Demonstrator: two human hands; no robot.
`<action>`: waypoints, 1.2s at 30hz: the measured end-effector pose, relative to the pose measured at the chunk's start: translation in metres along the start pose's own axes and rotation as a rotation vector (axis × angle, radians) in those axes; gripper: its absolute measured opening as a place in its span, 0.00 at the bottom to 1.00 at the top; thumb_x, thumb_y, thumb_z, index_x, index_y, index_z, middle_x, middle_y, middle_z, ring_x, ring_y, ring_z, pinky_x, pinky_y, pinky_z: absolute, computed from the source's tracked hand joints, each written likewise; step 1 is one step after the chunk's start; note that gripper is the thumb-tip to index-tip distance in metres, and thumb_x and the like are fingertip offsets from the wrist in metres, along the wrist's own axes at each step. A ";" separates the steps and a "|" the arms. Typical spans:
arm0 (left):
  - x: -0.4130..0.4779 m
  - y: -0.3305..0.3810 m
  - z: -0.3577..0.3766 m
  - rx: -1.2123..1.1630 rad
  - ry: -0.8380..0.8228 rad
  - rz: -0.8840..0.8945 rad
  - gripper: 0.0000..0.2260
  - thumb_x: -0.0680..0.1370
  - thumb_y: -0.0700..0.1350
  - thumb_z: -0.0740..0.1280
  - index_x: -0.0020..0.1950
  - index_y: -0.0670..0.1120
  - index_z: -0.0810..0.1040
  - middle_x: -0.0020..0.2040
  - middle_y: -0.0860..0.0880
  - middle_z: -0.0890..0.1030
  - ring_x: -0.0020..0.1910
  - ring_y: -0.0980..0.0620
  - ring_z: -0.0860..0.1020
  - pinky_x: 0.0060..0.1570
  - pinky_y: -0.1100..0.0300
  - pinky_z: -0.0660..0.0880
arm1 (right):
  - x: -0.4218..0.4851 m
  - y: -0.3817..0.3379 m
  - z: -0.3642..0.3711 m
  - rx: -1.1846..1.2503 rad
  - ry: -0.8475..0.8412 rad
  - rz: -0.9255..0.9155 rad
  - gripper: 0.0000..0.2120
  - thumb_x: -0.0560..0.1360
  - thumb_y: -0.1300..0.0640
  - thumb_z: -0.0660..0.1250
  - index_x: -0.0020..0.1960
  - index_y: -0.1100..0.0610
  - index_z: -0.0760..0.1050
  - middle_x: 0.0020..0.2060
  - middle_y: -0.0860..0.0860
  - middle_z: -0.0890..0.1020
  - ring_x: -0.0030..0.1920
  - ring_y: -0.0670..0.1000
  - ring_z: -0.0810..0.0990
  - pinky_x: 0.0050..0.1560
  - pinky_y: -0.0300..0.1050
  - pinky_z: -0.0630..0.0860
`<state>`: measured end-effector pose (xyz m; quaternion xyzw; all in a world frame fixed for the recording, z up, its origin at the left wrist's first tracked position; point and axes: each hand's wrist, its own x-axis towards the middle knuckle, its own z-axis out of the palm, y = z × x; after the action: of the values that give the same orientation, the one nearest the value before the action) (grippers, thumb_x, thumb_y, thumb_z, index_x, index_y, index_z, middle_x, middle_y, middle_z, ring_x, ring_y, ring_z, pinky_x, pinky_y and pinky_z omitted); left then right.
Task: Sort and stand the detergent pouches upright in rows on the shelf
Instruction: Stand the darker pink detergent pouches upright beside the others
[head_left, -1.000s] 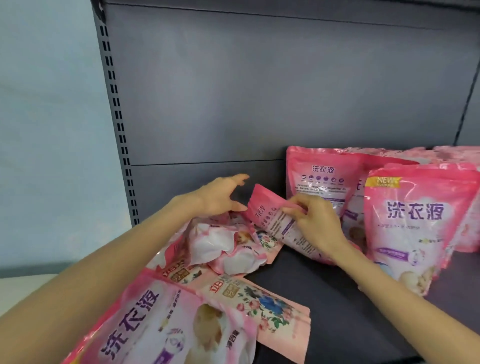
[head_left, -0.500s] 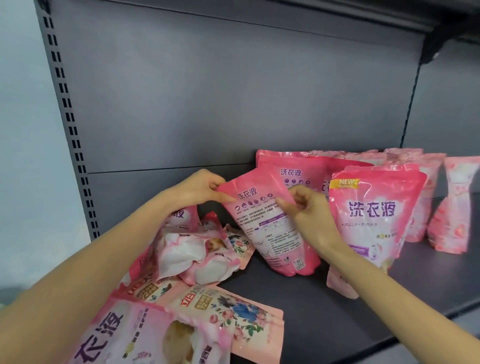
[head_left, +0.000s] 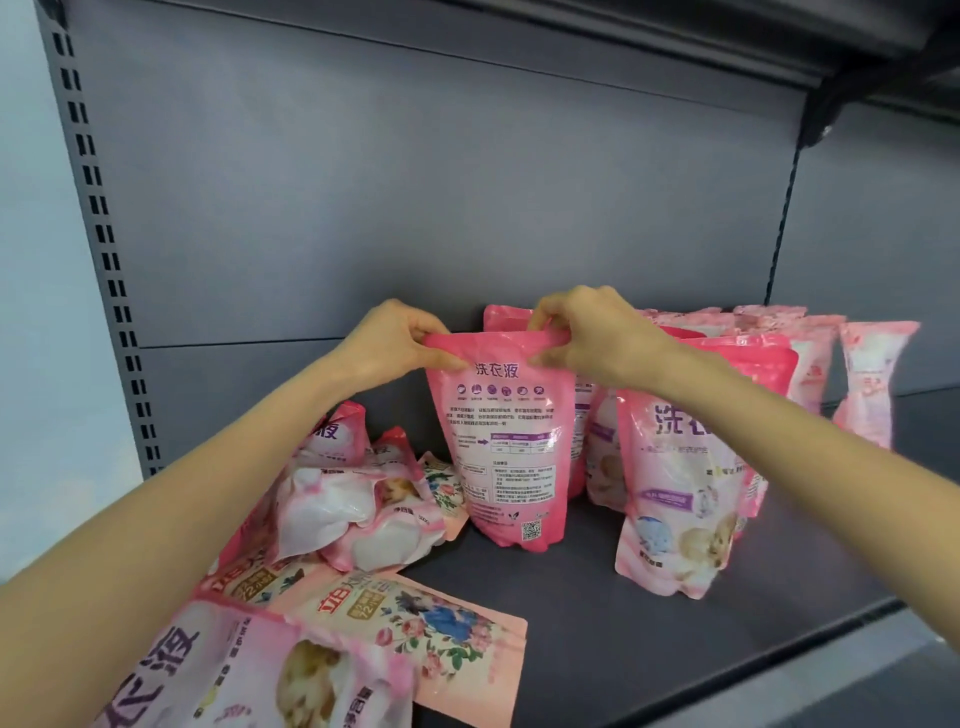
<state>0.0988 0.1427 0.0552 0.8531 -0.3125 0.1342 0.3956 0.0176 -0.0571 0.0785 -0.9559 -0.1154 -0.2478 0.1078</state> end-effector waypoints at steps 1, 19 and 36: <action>0.002 0.002 0.002 0.017 0.005 0.008 0.09 0.66 0.45 0.77 0.43 0.43 0.84 0.41 0.47 0.84 0.42 0.51 0.81 0.48 0.59 0.76 | 0.003 0.004 -0.002 -0.021 -0.018 0.000 0.11 0.69 0.54 0.74 0.49 0.54 0.77 0.45 0.52 0.80 0.49 0.54 0.78 0.52 0.50 0.76; 0.015 0.027 0.034 -0.016 -0.008 0.146 0.09 0.72 0.41 0.72 0.51 0.44 0.81 0.46 0.50 0.82 0.41 0.61 0.79 0.46 0.73 0.75 | 0.020 0.053 -0.026 -0.053 -0.162 0.151 0.09 0.65 0.51 0.76 0.38 0.49 0.76 0.37 0.46 0.79 0.45 0.50 0.77 0.53 0.44 0.74; -0.006 0.018 0.024 -0.110 -0.108 0.013 0.06 0.70 0.45 0.73 0.44 0.49 0.79 0.41 0.55 0.84 0.43 0.60 0.82 0.45 0.69 0.74 | 0.013 0.044 -0.026 0.061 -0.140 0.052 0.05 0.69 0.50 0.74 0.40 0.51 0.81 0.31 0.42 0.79 0.37 0.45 0.76 0.52 0.46 0.75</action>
<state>0.0816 0.1180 0.0473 0.8339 -0.3460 0.0735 0.4237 0.0291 -0.1038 0.1008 -0.9698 -0.1051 -0.1740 0.1348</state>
